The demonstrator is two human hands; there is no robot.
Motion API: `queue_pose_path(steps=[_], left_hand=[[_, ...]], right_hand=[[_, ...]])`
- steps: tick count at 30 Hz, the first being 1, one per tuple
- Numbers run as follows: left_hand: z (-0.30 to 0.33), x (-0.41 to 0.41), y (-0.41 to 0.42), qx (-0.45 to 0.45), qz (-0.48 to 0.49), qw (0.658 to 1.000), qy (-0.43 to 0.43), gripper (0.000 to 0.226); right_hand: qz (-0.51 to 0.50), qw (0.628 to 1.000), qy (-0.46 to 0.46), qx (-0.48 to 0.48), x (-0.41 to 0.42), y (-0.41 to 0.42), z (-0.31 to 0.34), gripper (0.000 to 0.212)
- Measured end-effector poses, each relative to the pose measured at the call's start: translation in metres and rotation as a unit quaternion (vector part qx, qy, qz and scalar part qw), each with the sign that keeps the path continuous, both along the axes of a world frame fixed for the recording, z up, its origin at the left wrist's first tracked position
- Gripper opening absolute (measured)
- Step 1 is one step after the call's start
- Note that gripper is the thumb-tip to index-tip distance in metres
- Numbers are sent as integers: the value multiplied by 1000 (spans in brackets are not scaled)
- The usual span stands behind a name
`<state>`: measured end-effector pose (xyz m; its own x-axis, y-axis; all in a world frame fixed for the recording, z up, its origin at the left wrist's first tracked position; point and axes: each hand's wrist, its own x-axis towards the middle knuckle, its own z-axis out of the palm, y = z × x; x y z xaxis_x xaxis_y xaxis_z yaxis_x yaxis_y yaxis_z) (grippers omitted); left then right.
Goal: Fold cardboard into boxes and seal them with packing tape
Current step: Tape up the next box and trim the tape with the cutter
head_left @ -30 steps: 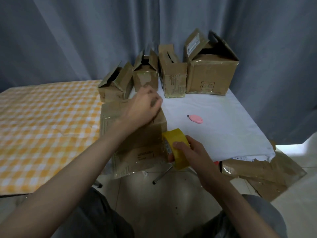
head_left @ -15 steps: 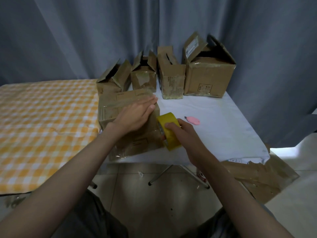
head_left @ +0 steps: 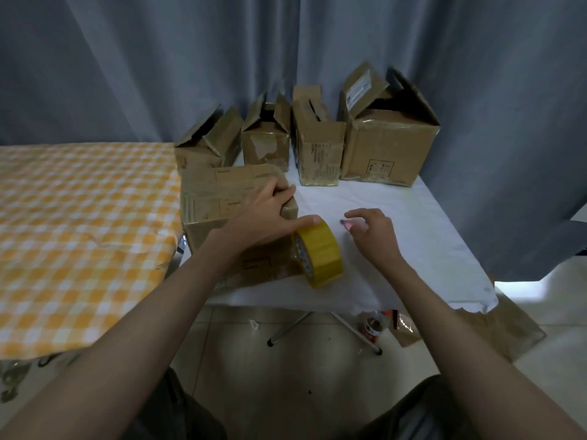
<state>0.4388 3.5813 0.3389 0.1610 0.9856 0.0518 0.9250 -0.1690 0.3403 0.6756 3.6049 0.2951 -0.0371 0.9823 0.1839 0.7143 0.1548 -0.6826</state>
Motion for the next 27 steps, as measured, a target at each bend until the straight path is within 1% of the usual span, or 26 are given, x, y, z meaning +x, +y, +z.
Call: queue_pose_path(steps=[3,4,5,7,9,11,13,16,19,21,27], left_hand=[[-2,-3,-2,-1,11,1000,15,115],[-3,-3,-2,-6,12,1000,17,115],[-3,-4,-3,-10,12,1000,20,116],[-3,-4,-4,-12,11,1000,25,116],[-3,-4,-4,-18,10,999,27,118],[-2,-4,-4,-23,10,999,27,118],[-2,-3,-4,-20,8,999,26,117],[-2,-2,-6,-1,5,1000,24,117],[-3,-1,-6,16,2,999,34,114],[-4,-2,-6,23,2,999,35,113],[-5,-2,-5,27,0,999,35,111]], right_hand=[[20,992,-126,-22,3,20,-11,25],[30,987,-155,-15,4,21,-15,25],[32,986,-165,-4,5,21,-18,23],[14,990,-137,21,7,19,-17,18],[3,996,-63,66,7,15,-11,15],[39,992,45,109,3,8,3,14],[104,979,110,139,-3,-1,20,16],[194,958,106,185,-13,-9,41,13],[259,939,49,222,-24,-11,54,14],[296,930,25,215,-29,-11,56,12],[313,924,-22,217,-31,-8,54,11]])
